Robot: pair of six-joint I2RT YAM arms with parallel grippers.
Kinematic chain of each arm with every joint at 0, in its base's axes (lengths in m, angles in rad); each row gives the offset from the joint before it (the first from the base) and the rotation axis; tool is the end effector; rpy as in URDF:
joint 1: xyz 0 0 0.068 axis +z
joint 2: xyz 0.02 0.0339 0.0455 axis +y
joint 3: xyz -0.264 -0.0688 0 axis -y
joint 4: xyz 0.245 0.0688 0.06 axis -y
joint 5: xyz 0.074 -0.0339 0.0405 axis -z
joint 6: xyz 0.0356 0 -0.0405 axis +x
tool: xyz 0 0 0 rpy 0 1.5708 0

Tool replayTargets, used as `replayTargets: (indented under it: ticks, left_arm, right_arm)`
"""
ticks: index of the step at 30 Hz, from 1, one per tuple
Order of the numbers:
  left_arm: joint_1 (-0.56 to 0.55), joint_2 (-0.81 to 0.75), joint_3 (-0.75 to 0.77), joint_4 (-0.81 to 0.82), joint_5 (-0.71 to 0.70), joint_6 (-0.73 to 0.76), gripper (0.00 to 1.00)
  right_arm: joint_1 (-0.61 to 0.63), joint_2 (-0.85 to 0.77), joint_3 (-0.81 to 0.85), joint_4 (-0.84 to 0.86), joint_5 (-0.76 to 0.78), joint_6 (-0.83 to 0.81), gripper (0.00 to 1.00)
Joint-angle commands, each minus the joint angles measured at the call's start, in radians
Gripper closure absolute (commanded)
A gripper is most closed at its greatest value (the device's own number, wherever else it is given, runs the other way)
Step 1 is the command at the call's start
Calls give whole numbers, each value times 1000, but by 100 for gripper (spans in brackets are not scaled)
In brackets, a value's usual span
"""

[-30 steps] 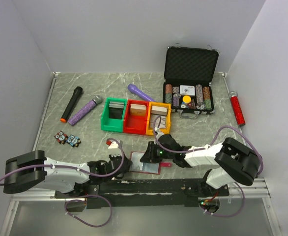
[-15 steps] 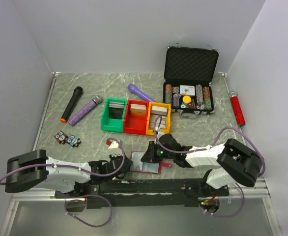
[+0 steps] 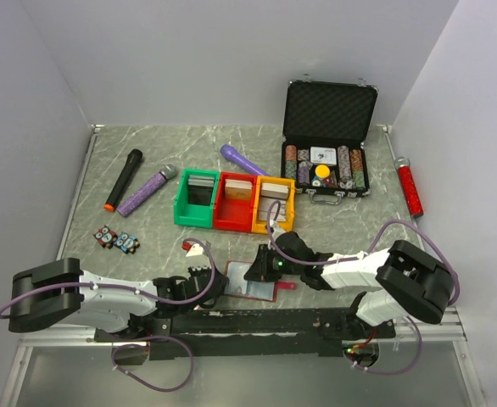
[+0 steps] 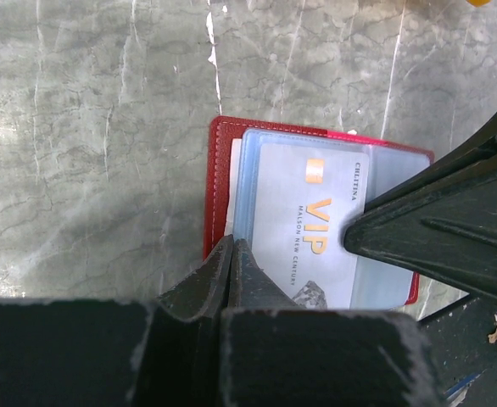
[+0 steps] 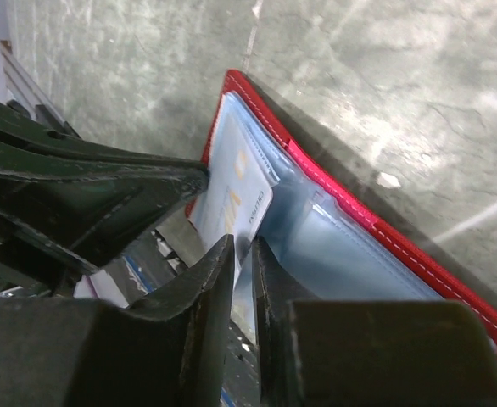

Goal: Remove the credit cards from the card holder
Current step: Remove the credit card from the card holder.

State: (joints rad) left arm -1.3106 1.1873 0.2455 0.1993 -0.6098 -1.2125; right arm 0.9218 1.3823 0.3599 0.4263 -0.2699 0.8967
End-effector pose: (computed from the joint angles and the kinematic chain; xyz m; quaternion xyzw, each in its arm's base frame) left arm 0.0686 -0.1783 0.1257 -0.0778 0.8781 -0.2820 0.3786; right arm 0.1369 0.1962 0.1342 -0.0740 0.8747 0.4392 0.1913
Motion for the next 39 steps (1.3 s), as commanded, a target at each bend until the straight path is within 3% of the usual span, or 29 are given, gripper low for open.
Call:
replayTargets:
  ticks: [1, 7, 19, 39]
  left_arm:
    - [4, 17, -12, -110, -5, -13, 99]
    - [4, 21, -11, -112, -5, -12, 99]
    - [5, 14, -15, -120, -8, -24, 99]
    - [14, 6, -22, -140, -15, -39, 99]
  right_arm:
    - [-9, -37, -12, 34, -3, 4, 78]
    - [-12, -43, -19, 34, -2, 7, 79]
    - [-17, -68, -36, 32, 3, 11, 92]
    - [-34, -127, -67, 8, 1, 10, 83]
